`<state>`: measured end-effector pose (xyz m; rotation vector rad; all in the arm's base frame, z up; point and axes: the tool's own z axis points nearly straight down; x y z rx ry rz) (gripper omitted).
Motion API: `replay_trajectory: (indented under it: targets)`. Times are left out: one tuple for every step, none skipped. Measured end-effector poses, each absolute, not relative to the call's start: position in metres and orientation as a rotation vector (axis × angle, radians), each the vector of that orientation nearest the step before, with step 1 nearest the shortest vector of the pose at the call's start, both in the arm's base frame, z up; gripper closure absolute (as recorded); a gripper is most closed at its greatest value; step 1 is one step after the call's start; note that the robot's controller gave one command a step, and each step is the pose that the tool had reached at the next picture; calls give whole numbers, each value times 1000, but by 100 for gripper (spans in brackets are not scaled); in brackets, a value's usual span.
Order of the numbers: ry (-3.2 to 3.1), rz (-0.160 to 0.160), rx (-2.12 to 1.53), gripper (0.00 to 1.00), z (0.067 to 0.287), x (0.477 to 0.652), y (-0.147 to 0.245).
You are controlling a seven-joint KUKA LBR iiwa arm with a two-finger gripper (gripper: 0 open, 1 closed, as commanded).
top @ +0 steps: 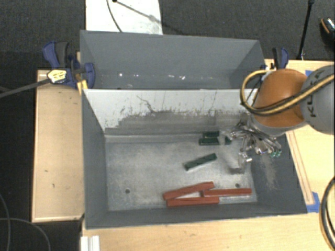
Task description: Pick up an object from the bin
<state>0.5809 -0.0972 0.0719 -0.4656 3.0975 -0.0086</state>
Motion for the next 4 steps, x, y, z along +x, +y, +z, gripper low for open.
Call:
replay_trajectory:
  targets:
    - [3102, 0, -472, 100, 71, 579, -92]
    - [2984, -1, -961, 100, 95, 592, -52]
    - [2987, 0, -955, 0, 95, 591, -53]
    - [2989, 1, -951, 100, 95, 591, -53]
